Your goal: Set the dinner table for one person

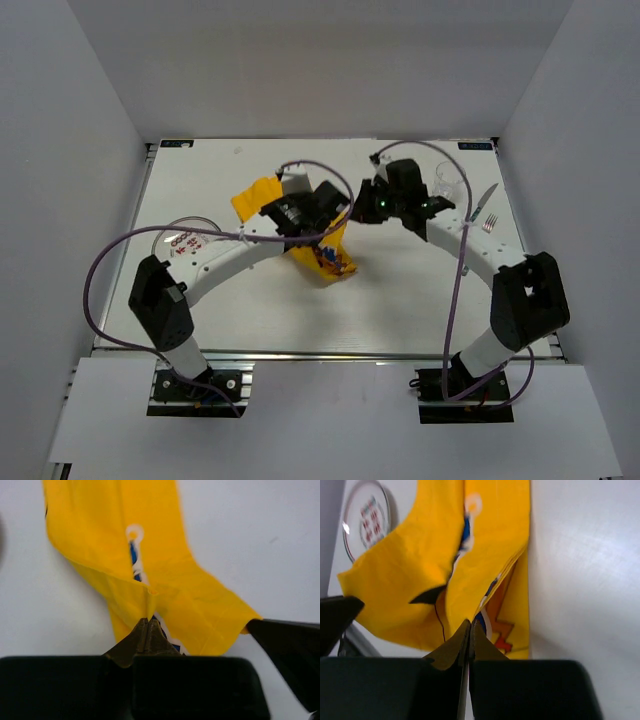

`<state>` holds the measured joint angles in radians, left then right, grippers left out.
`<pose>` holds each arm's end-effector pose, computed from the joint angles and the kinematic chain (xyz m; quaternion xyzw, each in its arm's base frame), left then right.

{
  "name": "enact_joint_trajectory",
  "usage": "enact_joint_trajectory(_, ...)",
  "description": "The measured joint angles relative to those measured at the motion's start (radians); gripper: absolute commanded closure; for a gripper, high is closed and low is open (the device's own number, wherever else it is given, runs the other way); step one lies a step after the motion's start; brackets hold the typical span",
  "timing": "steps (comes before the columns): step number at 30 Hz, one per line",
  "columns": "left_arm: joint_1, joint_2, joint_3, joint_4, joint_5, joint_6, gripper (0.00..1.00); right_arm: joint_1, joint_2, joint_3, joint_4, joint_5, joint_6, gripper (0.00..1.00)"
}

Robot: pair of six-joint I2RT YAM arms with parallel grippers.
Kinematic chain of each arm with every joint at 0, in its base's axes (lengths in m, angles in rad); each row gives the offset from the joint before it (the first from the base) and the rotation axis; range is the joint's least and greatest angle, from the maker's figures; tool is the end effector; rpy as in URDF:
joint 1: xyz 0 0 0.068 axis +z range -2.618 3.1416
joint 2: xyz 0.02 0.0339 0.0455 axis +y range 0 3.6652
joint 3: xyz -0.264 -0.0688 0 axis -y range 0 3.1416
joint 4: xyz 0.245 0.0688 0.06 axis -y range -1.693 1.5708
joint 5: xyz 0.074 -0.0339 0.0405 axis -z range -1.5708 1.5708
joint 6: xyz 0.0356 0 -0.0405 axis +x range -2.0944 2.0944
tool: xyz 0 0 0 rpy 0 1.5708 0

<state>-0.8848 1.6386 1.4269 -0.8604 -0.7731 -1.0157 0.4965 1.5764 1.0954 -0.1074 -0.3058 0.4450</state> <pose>0.2331 -0.2455 0.2967 -0.1515 0.8896 0.0265 0.4301 0.3081 0.1791 0.2574 -0.0943 0.8693 0.3311 0.3546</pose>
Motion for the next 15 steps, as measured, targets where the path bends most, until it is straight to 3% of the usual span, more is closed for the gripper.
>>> enact_joint_trajectory(5,0.08,0.083,0.403,-0.159,-0.077,-0.012,1.0,-0.047,-0.165,0.19,-0.172,0.227,-0.053,1.0)
enact_joint_trajectory(7,0.115,0.051,0.457,-0.22,-0.115,-0.024,1.0,-0.075,-0.298,0.202,-0.246,0.326,-0.068,1.0)
enact_joint_trajectory(11,0.161,-0.135,0.431,-0.286,-0.174,-0.032,1.0,-0.096,-0.555,0.256,-0.406,0.474,-0.087,1.0)
enact_joint_trajectory(15,0.156,-0.425,0.301,-0.256,-0.17,0.001,1.0,-0.092,-0.676,0.39,-0.526,0.538,-0.092,1.0)
